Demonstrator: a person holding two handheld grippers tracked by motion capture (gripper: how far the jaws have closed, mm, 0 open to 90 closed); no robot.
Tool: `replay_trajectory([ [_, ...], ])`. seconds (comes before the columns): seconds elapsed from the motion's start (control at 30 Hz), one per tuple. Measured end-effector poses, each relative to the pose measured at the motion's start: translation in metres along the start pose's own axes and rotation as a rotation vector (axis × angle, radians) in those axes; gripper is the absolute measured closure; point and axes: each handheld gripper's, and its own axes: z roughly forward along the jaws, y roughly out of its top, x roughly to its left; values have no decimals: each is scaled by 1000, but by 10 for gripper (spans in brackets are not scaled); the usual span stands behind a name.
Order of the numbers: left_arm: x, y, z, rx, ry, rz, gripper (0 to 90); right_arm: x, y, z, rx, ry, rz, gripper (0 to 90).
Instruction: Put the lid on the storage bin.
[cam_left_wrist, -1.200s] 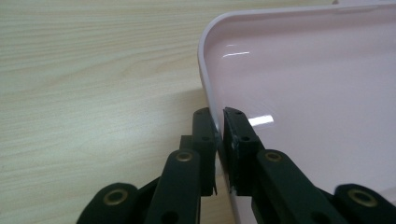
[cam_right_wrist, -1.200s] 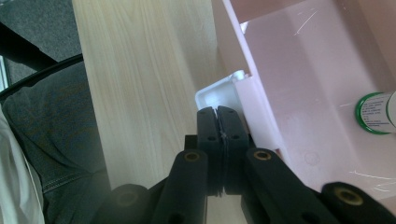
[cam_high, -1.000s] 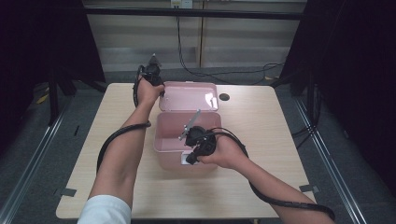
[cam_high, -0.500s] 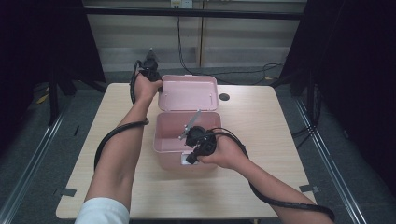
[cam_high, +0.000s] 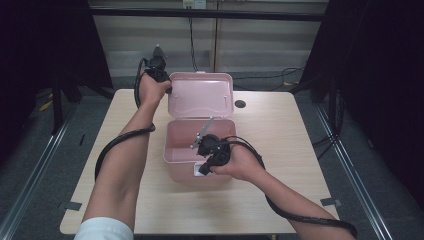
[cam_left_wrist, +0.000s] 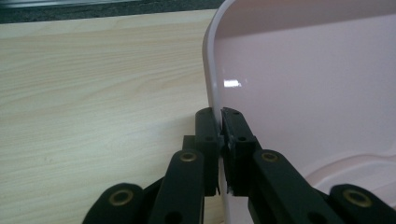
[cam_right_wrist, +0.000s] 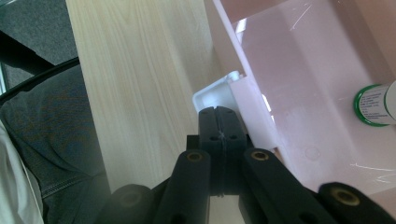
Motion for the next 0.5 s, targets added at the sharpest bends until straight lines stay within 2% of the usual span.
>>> replay_trajectory([
  [0.5,-1,-2,-23,-13,-9,13,869,0,2,0,10,-9,3,900],
])
